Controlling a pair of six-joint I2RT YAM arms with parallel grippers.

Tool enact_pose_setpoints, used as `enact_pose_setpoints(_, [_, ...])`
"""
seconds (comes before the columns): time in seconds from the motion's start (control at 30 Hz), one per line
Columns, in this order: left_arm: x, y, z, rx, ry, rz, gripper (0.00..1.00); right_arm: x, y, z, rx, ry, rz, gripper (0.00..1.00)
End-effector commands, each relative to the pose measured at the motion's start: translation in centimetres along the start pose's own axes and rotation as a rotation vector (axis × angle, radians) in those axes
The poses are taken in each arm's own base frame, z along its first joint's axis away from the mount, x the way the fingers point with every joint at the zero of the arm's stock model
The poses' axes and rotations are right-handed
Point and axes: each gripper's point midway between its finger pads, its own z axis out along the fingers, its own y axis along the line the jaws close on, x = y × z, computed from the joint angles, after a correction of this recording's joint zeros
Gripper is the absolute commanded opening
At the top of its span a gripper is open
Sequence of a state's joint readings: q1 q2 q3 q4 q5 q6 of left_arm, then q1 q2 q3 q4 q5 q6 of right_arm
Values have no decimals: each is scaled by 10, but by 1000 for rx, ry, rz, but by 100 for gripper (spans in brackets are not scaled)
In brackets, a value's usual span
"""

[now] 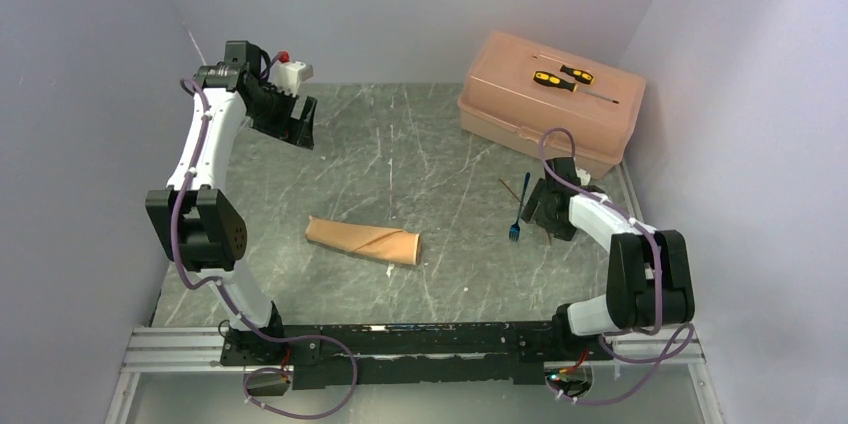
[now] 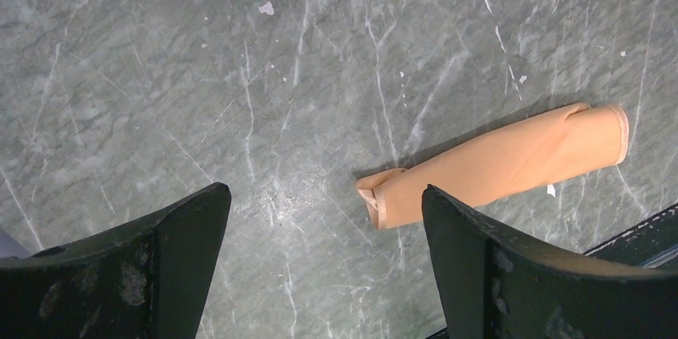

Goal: Fold the napkin into a case and place the utensils inside
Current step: Pick up the fork from the corner of the board.

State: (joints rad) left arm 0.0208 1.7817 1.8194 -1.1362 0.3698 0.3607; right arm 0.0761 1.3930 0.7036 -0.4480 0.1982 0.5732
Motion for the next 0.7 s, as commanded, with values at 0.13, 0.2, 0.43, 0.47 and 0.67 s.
enact_pose_setpoints(0.13, [-24, -1, -31, -37, -71, 35, 95, 13, 16, 13, -86, 64, 2, 55])
enact_pose_setpoints(0.2, [-27, -1, -33, -40, -75, 35, 95, 12, 17, 10, -101, 61, 3, 44])
enact_pose_setpoints(0.43, [-29, -3, -37, -40, -77, 31, 95, 14, 18, -1, -125, 46, -26, 2])
enact_pose_setpoints(0.47, [-28, -3, -38, -40, -76, 31, 95, 13, 20, -4, -134, 37, -38, 0])
enact_pose_setpoints(0.67, [-23, -8, -41, -30, -72, 31, 95, -4, 52, -36, -183, -55, -180, 0])
